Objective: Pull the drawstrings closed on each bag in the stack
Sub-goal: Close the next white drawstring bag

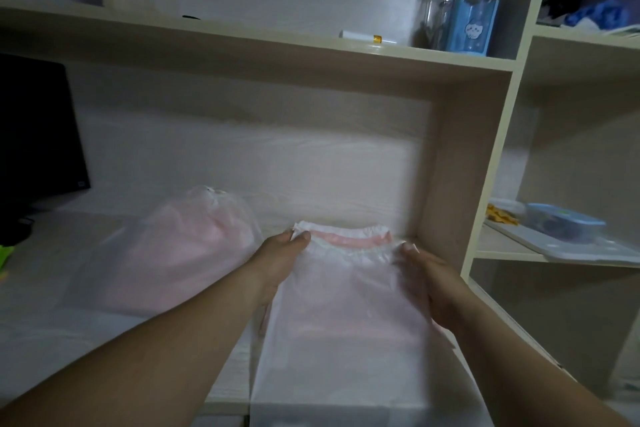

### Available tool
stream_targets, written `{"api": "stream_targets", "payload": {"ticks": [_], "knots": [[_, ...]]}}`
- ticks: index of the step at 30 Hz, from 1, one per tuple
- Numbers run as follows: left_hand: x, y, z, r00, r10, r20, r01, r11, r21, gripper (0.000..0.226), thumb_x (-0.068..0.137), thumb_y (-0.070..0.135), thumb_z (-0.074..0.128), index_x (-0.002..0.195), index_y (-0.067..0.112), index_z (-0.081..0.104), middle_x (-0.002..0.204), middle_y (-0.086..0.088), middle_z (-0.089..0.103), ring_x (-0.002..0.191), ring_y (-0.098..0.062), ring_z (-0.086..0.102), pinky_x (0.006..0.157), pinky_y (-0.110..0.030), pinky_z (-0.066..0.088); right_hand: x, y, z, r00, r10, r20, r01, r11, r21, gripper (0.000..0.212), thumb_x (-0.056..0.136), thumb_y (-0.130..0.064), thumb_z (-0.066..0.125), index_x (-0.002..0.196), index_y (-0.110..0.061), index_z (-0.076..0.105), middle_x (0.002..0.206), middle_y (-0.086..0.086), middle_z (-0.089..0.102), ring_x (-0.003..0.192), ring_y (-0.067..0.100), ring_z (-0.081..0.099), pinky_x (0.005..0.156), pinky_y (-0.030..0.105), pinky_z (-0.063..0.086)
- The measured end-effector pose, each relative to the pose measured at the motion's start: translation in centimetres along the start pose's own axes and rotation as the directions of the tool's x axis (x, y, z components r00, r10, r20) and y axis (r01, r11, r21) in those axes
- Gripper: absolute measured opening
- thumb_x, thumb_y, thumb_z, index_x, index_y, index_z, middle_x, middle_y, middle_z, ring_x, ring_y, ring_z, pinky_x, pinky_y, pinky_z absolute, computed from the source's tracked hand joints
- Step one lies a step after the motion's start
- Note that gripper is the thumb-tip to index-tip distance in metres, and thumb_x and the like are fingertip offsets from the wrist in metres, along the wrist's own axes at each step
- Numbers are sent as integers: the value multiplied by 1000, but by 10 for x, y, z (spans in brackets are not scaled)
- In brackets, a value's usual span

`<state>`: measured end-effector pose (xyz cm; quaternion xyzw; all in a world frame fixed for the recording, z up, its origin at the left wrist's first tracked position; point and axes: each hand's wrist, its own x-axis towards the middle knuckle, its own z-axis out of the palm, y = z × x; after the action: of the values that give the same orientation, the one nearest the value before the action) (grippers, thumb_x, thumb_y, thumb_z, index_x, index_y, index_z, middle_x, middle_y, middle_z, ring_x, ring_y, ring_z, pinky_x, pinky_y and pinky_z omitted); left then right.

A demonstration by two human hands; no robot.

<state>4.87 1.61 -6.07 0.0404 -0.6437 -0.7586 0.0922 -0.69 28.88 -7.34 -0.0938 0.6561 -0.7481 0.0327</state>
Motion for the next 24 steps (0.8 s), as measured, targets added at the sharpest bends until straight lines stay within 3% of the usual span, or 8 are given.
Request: {"api": "stream_targets", "payload": {"ticks": [3,5,8,12,15,17,20,24], "knots": [[3,-1,-1,997,78,-30,-75,994,82,20,104,15,57,115,13,73,124,-15,72,106,-24,69,98,-36,51,-4,-7,1,999,-10,31,10,1000,-19,30,100,-33,64,107,-7,77,116,28,73,88,29,73,84,38,54],[1,0,-2,995,99,-7,-97,986,132,21,104,16,58,118,19,73,127,-3,72,117,-19,67,104,-34,50,-8,-13,5,997,25,69,-23,999,-28,36,102,-39,61,109,-8,78,105,19,78,89,29,75,84,38,55],[-8,8,3,993,113,34,-117,981,157,25,106,28,55,123,20,71,126,12,67,111,-1,60,84,-14,46,-4,-13,10,999,29,-44,-31,998,-50,34,97,-41,69,103,-9,81,97,15,78,82,27,70,78,38,51],[-5,7,5,993,116,10,-116,979,165,35,109,31,42,119,22,74,136,9,59,128,-10,48,96,-25,33,-1,-8,18,988,-20,-151,14,999,-40,23,92,-37,72,93,-17,83,89,9,73,79,24,62,78,39,44],[-1,8,7,992,81,-101,-70,992,107,39,106,33,41,111,25,79,122,4,62,114,-16,54,86,-29,40,-1,-8,26,986,21,-166,-5,995,95,19,90,-35,72,85,-18,80,81,6,67,68,21,58,67,33,44],[1,7,6,988,20,-153,-19,1000,6,38,101,38,47,105,25,82,120,-1,66,109,-20,58,93,-31,47,-2,-9,30,986,58,-159,-25,979,202,15,98,-28,66,97,-17,76,78,4,65,63,20,58,59,30,43],[7,2,-3,981,-86,-174,51,979,-198,41,100,46,49,101,23,83,125,-14,70,115,-35,65,107,-50,49,-4,-16,30,981,113,-155,-49,928,369,20,104,-23,58,93,-16,74,79,4,74,72,21,68,75,36,55],[5,3,-10,983,-165,-85,116,903,-414,53,109,46,36,90,12,72,113,-14,75,99,-34,70,92,-43,54,2,-17,24,968,192,-160,-98,880,465,33,106,-23,51,74,-17,57,94,7,76,96,24,69,99,39,53]]}}
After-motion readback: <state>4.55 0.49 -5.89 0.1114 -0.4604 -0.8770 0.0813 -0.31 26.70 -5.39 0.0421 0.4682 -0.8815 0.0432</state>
